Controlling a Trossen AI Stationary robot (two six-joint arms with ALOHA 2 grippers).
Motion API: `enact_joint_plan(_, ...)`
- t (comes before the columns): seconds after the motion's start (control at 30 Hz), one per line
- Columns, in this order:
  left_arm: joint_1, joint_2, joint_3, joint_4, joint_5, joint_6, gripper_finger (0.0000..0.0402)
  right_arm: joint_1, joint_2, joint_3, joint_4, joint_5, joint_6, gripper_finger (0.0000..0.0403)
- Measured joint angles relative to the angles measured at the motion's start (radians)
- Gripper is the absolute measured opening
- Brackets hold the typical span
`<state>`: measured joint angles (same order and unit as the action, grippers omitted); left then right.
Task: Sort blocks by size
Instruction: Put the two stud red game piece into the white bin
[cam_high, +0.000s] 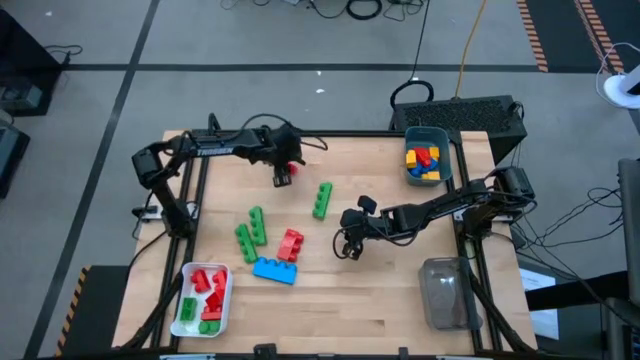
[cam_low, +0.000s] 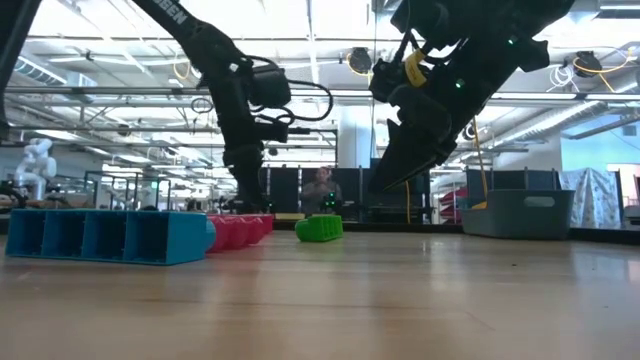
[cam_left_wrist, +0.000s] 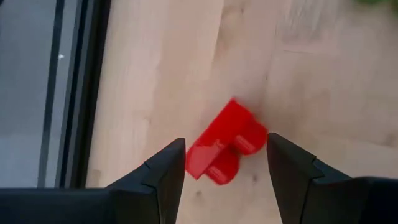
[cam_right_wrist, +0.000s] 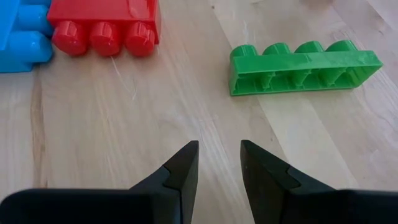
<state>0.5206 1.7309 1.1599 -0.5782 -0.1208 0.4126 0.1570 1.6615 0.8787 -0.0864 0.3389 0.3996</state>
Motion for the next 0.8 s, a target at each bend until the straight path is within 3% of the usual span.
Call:
enact_joint_plan(0.17,0.036,0.003,0.000,-0.003,0.088,0.073,0.0180,0.000,0.000,0.000,0.000,0.000,0.000,0.0105)
enact_joint_plan(0.4,0.046,0.073,0.000,0.013,0.089,0.148,0.0180,0.000,0.000,0.000,0.000,0.000,0.000,0.0105)
enact_joint_plan(0.57,0.047,0.133,0.006,0.053,0.016,0.168,0.0180,0.000,0.000,0.000,0.000,0.000,0.000,0.0105)
enact_joint_plan(0.8,0.048,0.155,0.002,0.037,0.051,0.173,0.0180,0.000,0.000,0.000,-0.001,0.000,0.000,0.0105)
